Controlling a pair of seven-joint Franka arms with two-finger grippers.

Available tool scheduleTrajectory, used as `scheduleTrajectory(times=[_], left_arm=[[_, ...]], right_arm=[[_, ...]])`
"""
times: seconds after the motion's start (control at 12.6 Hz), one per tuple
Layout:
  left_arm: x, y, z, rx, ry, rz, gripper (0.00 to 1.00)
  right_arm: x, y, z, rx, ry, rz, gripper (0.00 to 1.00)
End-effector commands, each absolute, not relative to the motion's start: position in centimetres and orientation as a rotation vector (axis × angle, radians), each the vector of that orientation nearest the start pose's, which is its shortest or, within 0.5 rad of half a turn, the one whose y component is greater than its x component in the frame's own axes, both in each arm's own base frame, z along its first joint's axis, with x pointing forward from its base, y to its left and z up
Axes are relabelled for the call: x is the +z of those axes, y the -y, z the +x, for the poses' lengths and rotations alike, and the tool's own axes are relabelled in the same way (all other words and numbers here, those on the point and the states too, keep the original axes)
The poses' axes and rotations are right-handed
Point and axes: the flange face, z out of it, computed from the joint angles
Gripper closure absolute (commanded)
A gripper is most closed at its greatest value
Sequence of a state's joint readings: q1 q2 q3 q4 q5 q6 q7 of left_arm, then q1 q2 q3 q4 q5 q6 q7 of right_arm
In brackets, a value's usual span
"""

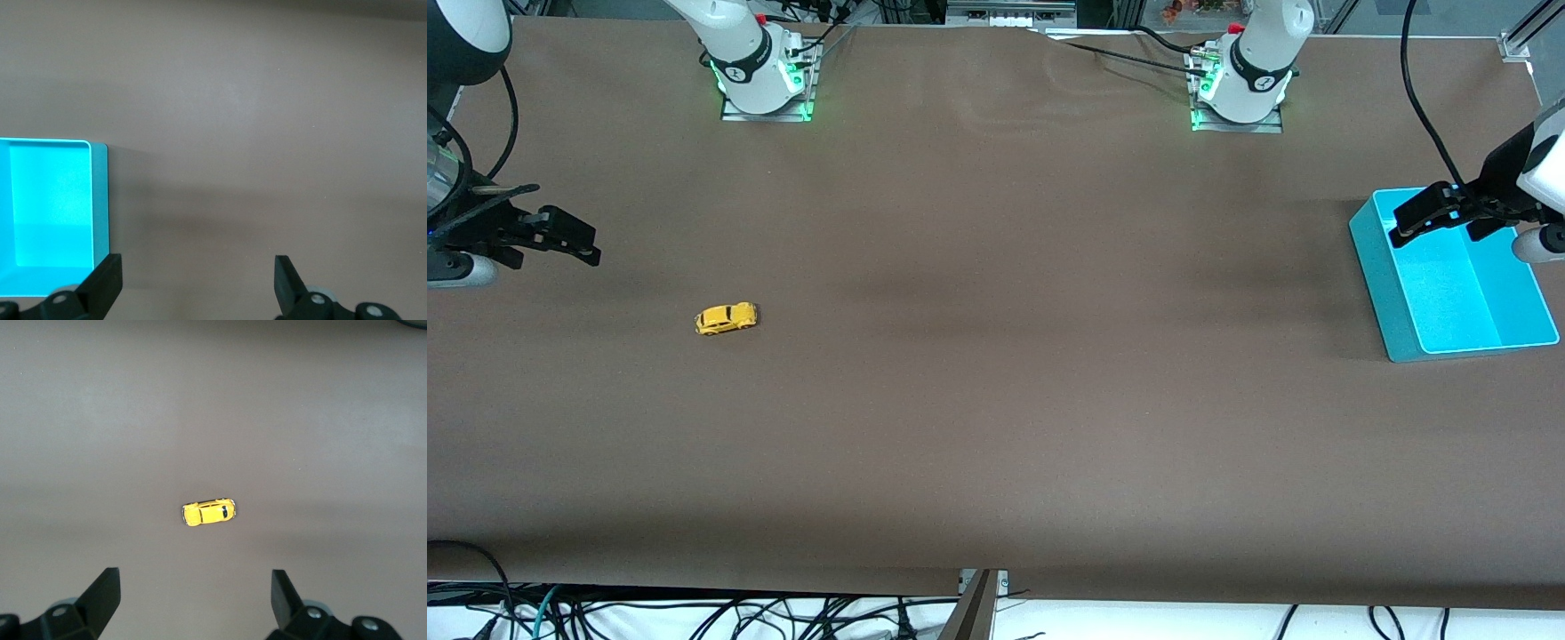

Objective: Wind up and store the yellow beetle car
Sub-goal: 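Move the right gripper toward the yellow beetle car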

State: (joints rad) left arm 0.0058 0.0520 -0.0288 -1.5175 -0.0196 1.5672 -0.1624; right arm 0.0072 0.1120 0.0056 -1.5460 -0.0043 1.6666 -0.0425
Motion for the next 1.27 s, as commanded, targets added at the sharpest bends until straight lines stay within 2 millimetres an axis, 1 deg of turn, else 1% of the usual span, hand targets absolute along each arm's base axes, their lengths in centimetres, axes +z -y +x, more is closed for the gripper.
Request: scheduleTrajectory(times=[0.0, 0.79, 0.87, 0.95, 1.03, 1.11, 1.19], left_arm=[[62.5, 1.7, 57.5, -0.004, 0.199, -3.177, 0.0], [62.5, 1.7, 57.5, -0.004, 0.199, -3.176, 0.0], [62.5, 1.7, 57.5, -0.004, 0.199, -3.176, 0.0], [62.5, 1.7, 57.5, -0.004, 0.199, -3.176, 0.0], [62.4, 1.7, 57.5, -0.002, 0.199, -3.176, 0.0], [62.4, 1.7, 57.5, -0.002, 0.199, -3.176, 0.0], [62.5, 1.7, 57.5, -0.004, 0.199, -3.176, 0.0]], right_arm=[[58.2, -0.5, 59.5, -0.002, 0.103, -3.148, 0.0], [58.3, -0.5, 59.5, -0.007, 0.103, -3.153, 0.0], [58.2, -0.9, 59.5, -0.002, 0.101, -3.153, 0.0], [57.6, -1.6, 59.5, 0.017, 0.12, -3.153, 0.0], [57.1, -2.7, 59.7, 0.029, 0.147, -3.153, 0.0], [56.9, -3.3, 59.7, 0.036, 0.164, -3.153, 0.0], [56.0, -4.3, 59.9, 0.06, 0.193, -3.149, 0.0]])
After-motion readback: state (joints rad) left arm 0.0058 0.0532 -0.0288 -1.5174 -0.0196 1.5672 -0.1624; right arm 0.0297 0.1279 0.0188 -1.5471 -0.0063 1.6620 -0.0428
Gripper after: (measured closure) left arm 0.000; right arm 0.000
